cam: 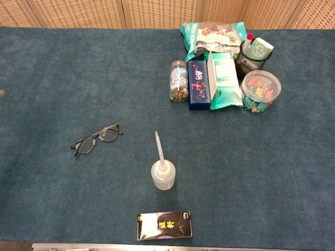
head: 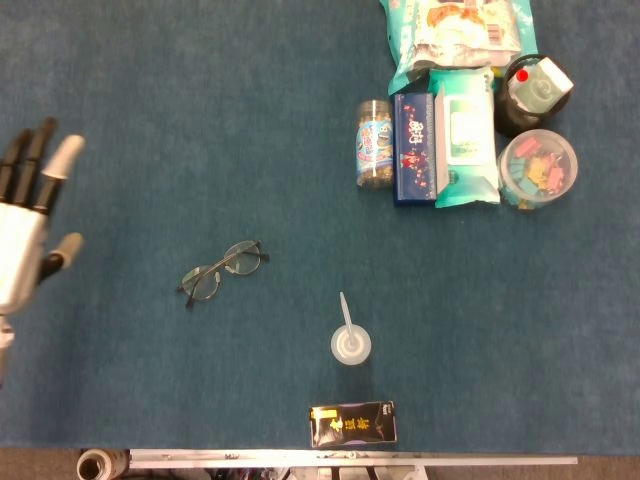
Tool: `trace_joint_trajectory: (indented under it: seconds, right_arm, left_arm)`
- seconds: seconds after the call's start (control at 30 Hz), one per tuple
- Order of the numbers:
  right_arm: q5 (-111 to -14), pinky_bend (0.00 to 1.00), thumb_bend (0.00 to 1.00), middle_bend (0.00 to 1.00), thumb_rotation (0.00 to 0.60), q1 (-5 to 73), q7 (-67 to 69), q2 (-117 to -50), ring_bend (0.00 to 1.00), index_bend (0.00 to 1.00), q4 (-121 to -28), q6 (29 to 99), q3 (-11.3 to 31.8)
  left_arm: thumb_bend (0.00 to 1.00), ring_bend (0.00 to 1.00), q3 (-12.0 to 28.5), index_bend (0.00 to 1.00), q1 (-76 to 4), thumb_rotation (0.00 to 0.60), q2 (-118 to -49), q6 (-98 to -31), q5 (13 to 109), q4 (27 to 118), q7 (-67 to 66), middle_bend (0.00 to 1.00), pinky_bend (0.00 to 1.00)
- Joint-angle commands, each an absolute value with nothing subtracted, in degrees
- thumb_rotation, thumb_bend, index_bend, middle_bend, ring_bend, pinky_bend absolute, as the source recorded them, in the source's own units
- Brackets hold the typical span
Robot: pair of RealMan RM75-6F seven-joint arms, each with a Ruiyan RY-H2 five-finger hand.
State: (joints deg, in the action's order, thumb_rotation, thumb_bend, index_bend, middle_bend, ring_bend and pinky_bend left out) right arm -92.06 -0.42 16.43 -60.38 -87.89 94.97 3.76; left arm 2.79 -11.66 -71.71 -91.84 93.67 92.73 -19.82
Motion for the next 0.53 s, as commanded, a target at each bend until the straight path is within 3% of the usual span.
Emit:
trace_joint_trajectory:
  seconds: [0.03, 0.3, 0.53]
  right_arm:
    - [-92.24, 0.3, 0.52, 0.45, 0.6, -0.23, 15.43, -60.59, 0.32, 0.56, -88.22, 94.63, 3.61]
    - [-91.92, 0.3, 0.52, 0.45, 0.6, 0.1, 14.12, -60.87, 0.32, 0.56, -88.5, 93.99, 3.67]
    - [-91.79, 0.3, 0.52, 0.45, 0.6, 0.27, 13.2, -61.05, 0.32, 0.56, -88.82, 93.67, 3.65]
  left_arm:
    - [0.12, 0.09, 3.95, 0.14, -9.16, 0.6, -69.45, -95.93, 92.83, 94.78, -16.61, 0.04, 0.28]
    - [0.12, 0.09, 4.06, 0.24, -5.28, 0.6, -67.95, -99.88, 90.59, 92.61, -8.76, 0.09, 0.27]
    - [0.12, 0.09, 3.2, 0.31, -4.4, 0.6, -66.49, -93.95, 84.92, 91.39, -6.03, 0.15, 0.27]
